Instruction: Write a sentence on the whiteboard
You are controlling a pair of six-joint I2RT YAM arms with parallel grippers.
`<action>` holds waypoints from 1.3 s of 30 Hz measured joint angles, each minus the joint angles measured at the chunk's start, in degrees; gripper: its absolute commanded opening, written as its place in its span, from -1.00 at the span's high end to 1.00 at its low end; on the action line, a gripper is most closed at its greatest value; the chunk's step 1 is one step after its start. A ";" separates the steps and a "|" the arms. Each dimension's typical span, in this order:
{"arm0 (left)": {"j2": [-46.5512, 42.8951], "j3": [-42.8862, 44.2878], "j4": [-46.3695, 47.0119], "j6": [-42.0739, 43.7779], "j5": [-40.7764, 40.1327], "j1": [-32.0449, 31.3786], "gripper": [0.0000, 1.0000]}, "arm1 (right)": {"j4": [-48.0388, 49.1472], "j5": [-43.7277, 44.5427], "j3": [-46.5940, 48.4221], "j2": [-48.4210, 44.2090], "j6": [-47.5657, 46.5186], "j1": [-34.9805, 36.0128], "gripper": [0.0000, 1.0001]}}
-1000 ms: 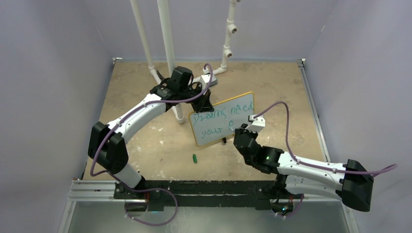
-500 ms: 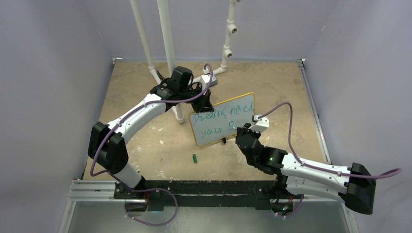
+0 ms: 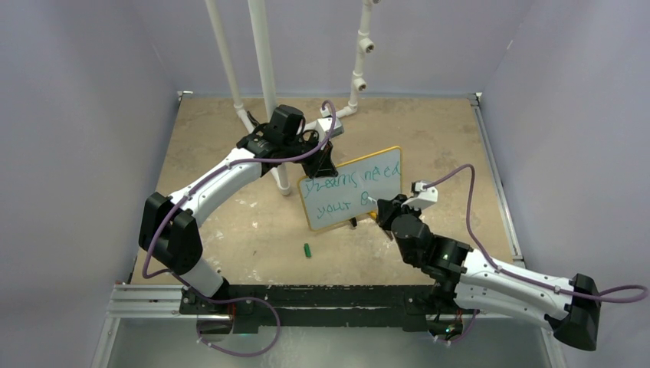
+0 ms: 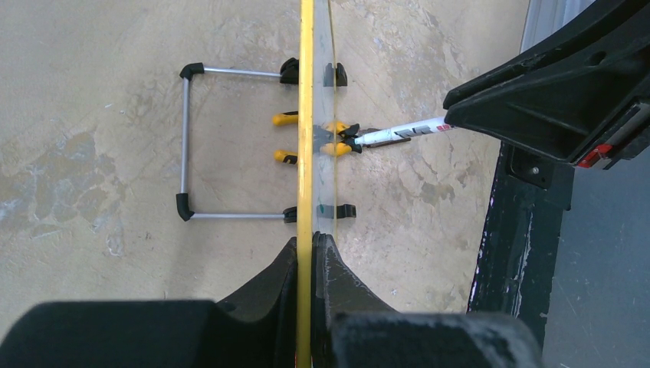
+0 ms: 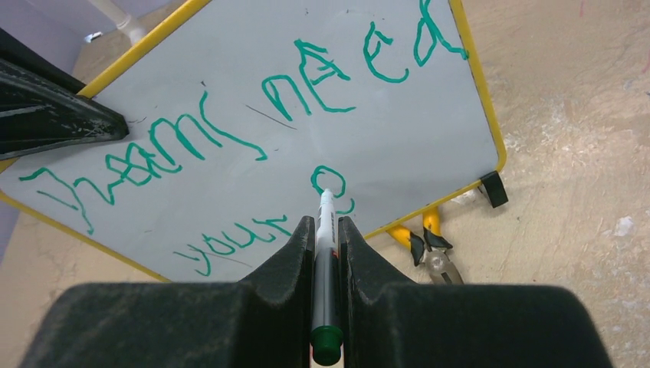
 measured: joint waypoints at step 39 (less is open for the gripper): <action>0.00 0.00 0.02 0.00 0.09 0.00 1.00 | 13.44 -5.40 -4.11 -0.83 -10.25 -7.15 1.00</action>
